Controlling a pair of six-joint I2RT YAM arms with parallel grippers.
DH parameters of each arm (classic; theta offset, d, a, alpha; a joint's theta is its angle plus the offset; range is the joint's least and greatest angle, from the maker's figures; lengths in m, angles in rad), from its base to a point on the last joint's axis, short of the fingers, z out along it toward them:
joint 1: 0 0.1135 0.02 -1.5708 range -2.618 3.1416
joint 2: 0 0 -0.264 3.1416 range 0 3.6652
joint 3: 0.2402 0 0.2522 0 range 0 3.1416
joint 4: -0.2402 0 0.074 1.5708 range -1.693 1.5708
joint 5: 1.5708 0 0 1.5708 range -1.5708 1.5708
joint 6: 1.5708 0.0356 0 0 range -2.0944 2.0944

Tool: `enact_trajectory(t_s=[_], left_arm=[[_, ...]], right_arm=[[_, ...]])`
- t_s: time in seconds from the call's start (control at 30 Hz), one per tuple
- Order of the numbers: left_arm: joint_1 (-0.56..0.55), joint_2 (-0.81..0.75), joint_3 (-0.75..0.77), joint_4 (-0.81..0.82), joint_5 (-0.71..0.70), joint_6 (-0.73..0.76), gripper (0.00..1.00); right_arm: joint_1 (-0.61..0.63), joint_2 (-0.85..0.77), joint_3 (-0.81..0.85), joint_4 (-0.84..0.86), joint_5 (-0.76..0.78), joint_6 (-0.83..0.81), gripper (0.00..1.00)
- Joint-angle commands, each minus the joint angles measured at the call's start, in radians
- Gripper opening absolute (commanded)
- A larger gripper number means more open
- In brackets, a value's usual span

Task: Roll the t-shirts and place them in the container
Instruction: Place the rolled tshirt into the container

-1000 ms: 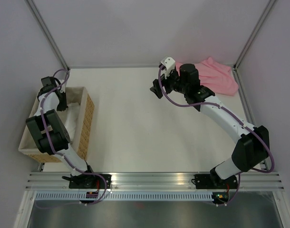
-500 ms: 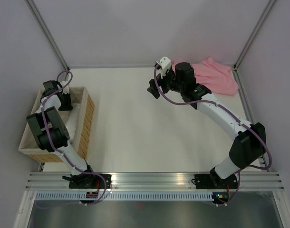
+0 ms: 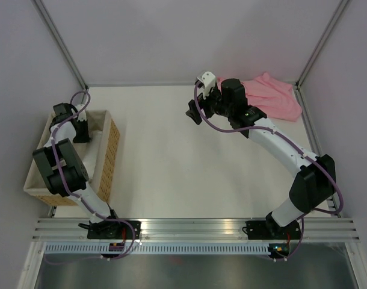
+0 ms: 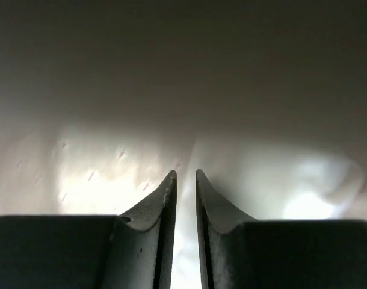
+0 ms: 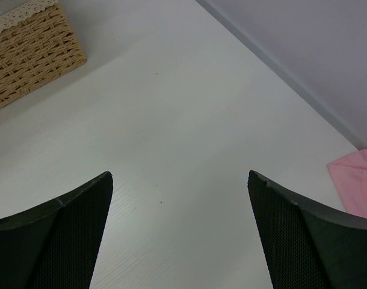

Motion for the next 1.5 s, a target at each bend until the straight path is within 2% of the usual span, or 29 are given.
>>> enact_trajectory(t_s=[0.0,0.03,0.2,0.53,0.6,0.67,0.77,1.0,1.13,1.27,1.4,1.47], left_arm=[[0.035,-0.071,0.028,-0.080,-0.119,0.035,0.24],[0.039,-0.085,0.009,-0.086,-0.171,0.054,0.24],[0.071,-0.153,-0.072,-0.123,-0.230,0.088,0.26],[0.091,-0.150,-0.230,-0.197,-0.129,0.091,0.25],[0.091,-0.162,-0.232,-0.226,-0.018,0.094,0.25],[0.089,-0.168,-0.220,-0.252,0.032,0.092,0.25],[0.089,-0.145,-0.197,-0.250,0.019,0.077,0.26],[0.089,-0.140,-0.103,-0.233,-0.170,0.095,0.30],[0.063,-0.183,-0.060,-0.230,-0.225,0.106,0.31],[-0.020,-0.219,-0.046,-0.232,-0.232,0.117,0.38],[-0.069,-0.223,0.055,-0.253,-0.147,0.088,0.39],[-0.142,-0.231,0.110,-0.267,-0.141,0.094,0.40]], right_arm=[[0.005,-0.010,0.012,0.039,0.003,-0.013,0.98],[0.005,-0.014,0.006,0.051,0.003,-0.013,0.98],[0.005,-0.030,-0.035,0.068,-0.005,-0.006,0.98],[0.005,-0.042,-0.038,0.056,0.003,-0.021,0.98],[0.003,-0.042,-0.038,0.054,0.003,-0.021,0.98],[0.005,-0.036,-0.035,0.054,0.003,-0.020,0.98],[0.005,-0.025,-0.022,0.053,0.000,-0.012,0.98],[0.005,-0.013,0.006,0.040,0.006,-0.027,0.98],[0.005,-0.008,0.008,0.051,0.000,-0.018,0.98],[0.005,0.001,0.020,0.060,-0.009,-0.016,0.98],[0.003,0.006,0.023,0.063,-0.019,-0.015,0.98],[0.003,0.006,0.023,0.063,-0.014,-0.012,0.98]])
